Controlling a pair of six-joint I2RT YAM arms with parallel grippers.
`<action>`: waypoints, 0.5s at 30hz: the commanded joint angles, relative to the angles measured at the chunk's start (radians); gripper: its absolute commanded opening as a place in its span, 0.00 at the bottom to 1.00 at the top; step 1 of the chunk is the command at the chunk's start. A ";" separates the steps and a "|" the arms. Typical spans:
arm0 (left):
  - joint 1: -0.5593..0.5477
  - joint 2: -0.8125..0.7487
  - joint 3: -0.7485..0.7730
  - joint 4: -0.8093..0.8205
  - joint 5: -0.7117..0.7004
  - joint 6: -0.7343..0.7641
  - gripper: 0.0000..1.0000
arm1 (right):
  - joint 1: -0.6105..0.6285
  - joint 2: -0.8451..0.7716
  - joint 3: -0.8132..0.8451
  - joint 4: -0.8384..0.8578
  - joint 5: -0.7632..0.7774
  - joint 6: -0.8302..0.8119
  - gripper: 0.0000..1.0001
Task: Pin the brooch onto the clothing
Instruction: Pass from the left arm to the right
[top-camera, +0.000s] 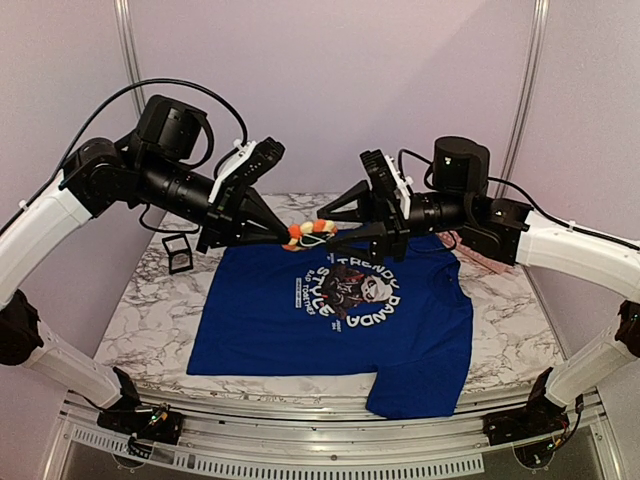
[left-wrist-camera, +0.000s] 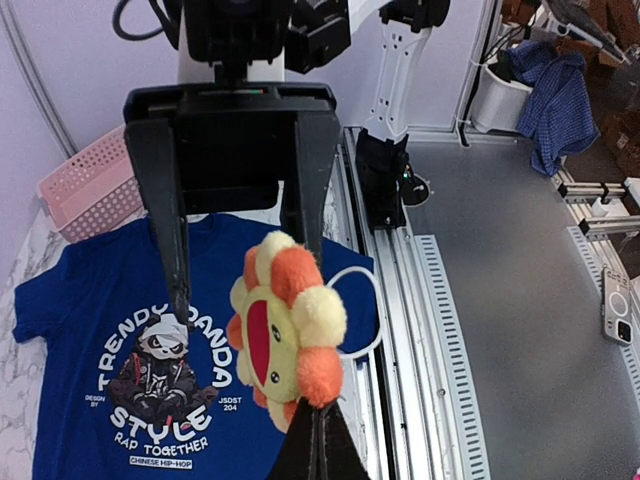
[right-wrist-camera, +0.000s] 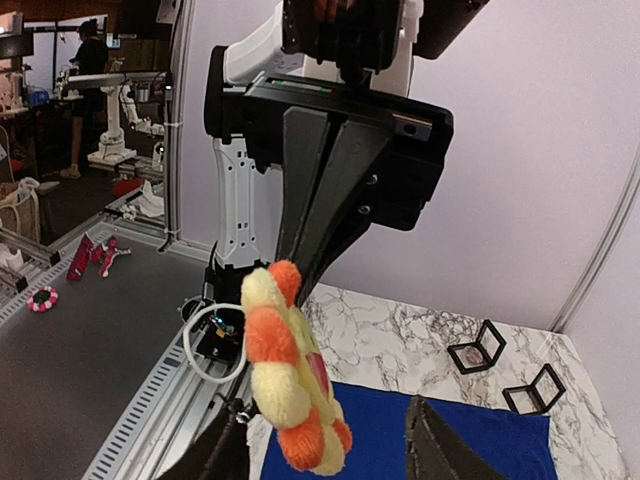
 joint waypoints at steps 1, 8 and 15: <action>-0.016 0.002 0.008 0.043 0.027 -0.017 0.00 | 0.003 -0.009 0.023 -0.066 -0.011 -0.041 0.43; -0.018 -0.003 0.002 0.047 0.023 -0.026 0.00 | 0.003 -0.017 0.020 -0.100 -0.019 -0.047 0.37; -0.022 -0.001 -0.011 0.063 0.023 -0.040 0.00 | 0.003 -0.013 0.026 -0.056 -0.045 -0.007 0.15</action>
